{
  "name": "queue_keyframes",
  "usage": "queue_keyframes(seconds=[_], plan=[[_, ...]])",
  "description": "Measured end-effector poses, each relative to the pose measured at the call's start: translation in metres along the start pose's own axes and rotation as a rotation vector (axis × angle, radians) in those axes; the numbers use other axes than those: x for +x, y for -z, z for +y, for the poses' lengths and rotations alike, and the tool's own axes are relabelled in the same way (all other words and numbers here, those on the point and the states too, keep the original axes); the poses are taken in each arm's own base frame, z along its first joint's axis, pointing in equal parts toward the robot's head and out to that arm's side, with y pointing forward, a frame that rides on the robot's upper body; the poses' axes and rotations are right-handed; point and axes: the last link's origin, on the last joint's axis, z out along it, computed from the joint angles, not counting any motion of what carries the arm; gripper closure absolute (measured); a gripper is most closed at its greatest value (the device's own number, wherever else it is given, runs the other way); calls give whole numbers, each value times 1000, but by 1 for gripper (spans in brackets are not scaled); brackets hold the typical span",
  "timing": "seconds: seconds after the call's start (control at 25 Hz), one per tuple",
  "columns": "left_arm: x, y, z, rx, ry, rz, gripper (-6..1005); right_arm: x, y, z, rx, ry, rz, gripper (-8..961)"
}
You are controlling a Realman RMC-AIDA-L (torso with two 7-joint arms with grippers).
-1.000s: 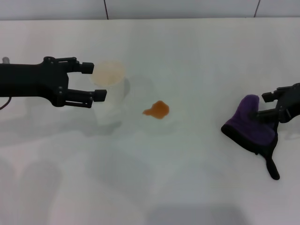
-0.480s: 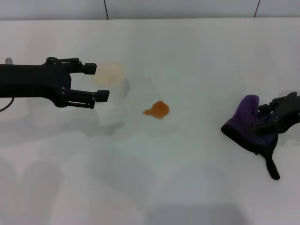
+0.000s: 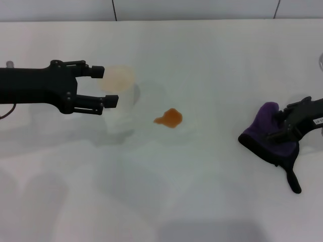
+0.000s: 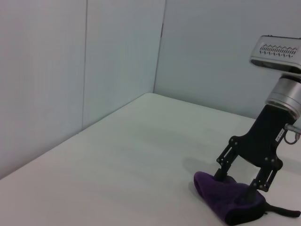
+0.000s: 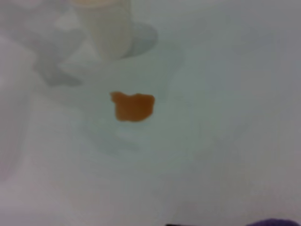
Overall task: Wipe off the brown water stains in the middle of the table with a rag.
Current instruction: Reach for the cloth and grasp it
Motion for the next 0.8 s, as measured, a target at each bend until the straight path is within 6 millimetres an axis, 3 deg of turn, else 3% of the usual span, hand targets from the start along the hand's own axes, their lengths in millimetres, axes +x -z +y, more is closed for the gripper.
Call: queue_keyframes(seconds=[0.8], plan=[[-4, -1, 1, -1, 7, 4, 121, 2, -2, 6, 42, -6, 70, 278]])
